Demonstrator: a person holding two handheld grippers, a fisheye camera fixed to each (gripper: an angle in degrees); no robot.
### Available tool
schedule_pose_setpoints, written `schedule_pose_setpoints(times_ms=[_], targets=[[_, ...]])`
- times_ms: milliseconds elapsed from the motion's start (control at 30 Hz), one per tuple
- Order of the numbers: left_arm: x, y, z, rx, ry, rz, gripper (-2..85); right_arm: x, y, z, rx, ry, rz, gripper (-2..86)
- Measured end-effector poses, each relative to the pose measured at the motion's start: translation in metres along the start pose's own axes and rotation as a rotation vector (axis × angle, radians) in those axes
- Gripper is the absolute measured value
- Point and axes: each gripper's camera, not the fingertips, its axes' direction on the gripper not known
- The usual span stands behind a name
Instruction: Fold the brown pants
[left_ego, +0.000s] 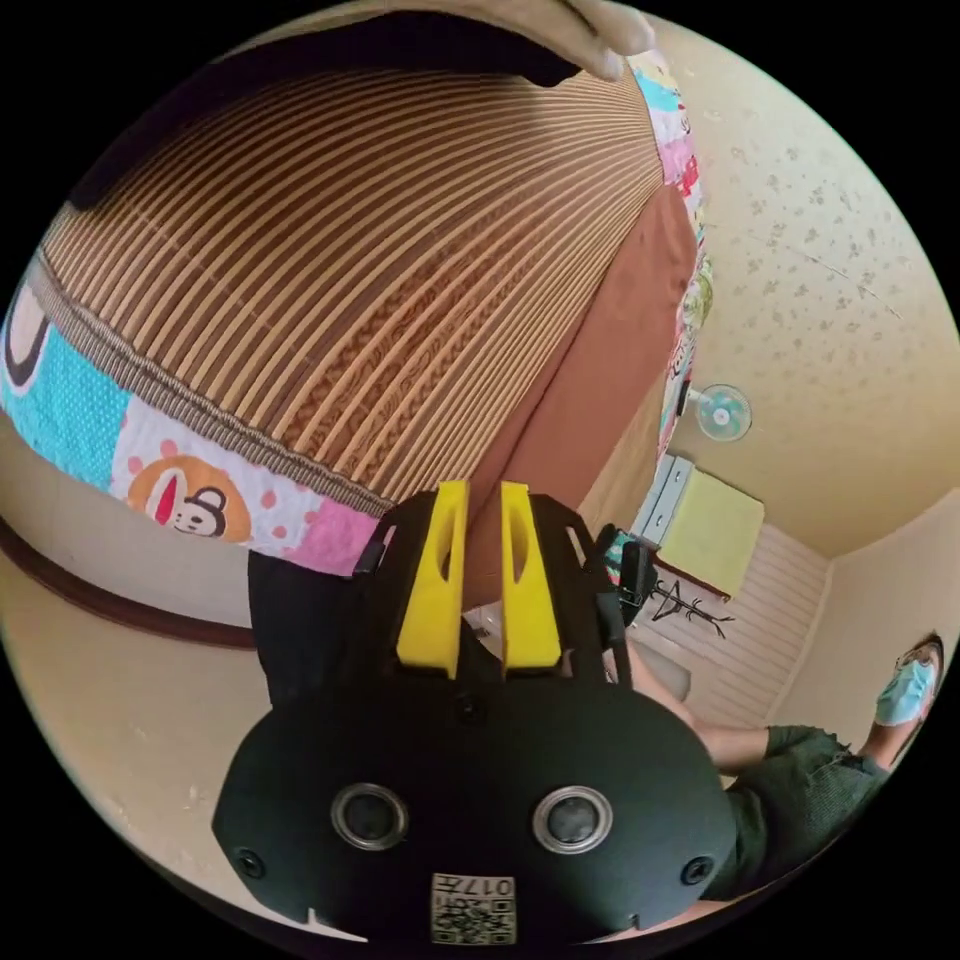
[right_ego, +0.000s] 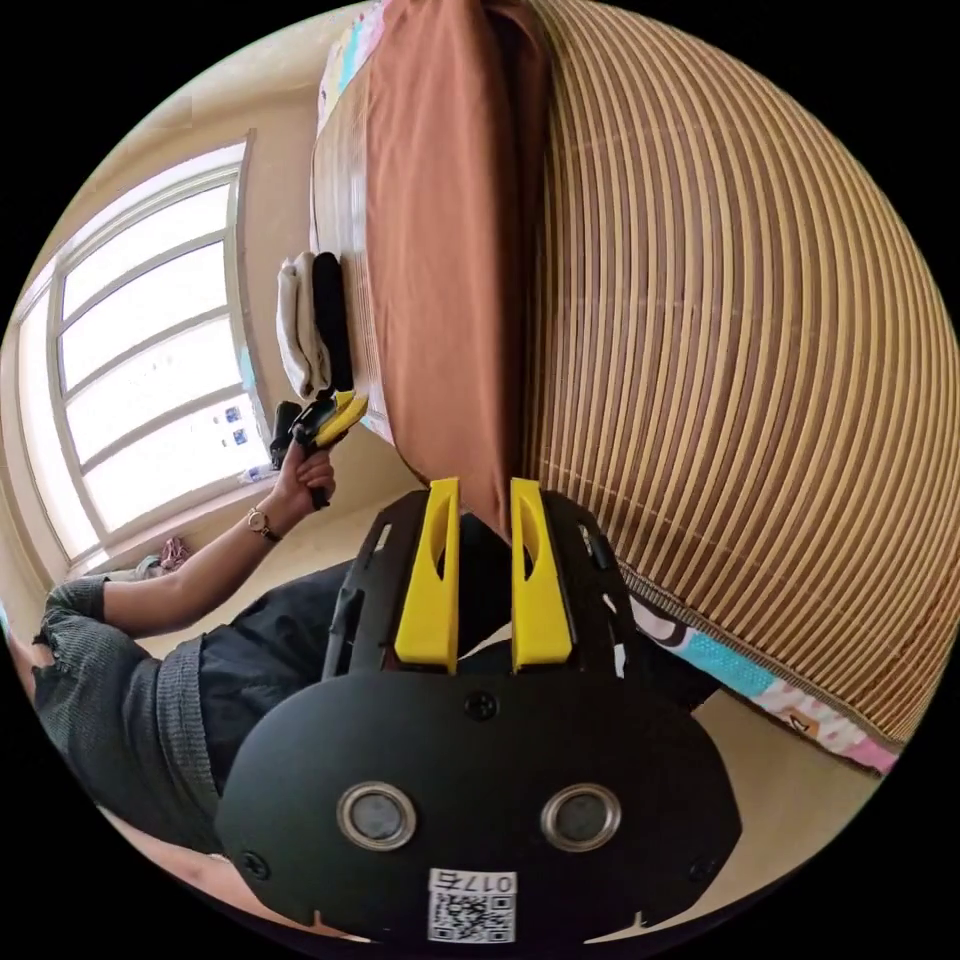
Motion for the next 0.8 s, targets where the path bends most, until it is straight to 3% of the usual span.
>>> schedule_pose_setpoints(times_ms=[133, 233, 367, 467, 533, 567, 667, 800], targets=[[0.04, -0.043, 0.047, -0.14, -0.129, 0.165, 13.9, 0.012, -0.011, -0.015, 0.236, -0.105, 0.126, 11.6], [0.055, -0.047, 0.105, -0.351, -0.303, 0.253, 9.7, 0.016, -0.026, 0.016, 0.224, -0.155, 0.209, 9.3], [0.056, -0.016, 0.12, -0.307, -0.324, 0.252, 4.5, 0.007, -0.005, 0.025, 0.26, -0.071, 0.249, 4.8], [0.048, 0.023, 0.15, -0.452, -0.296, 0.277, 4.4, 0.002, 0.022, 0.027, 0.166, 0.113, 0.207, 4.5], [0.023, 0.048, 0.185, -0.685, -0.274, 0.201, 4.7, 0.011, 0.04, 0.032, 0.074, 0.178, 0.193, 4.9], [0.017, 0.052, 0.189, -0.721, -0.273, 0.18, 4.7, 0.02, 0.053, 0.032, 0.039, 0.176, 0.189, 5.5], [0.021, 0.055, 0.177, -0.637, -0.248, 0.241, 4.6, 0.041, 0.075, 0.014, 0.093, 0.093, 0.187, 7.8], [0.035, 0.01, 0.139, -0.365, -0.132, 0.221, 9.1, 0.065, 0.072, -0.018, 0.235, -0.043, 0.191, 11.8]])
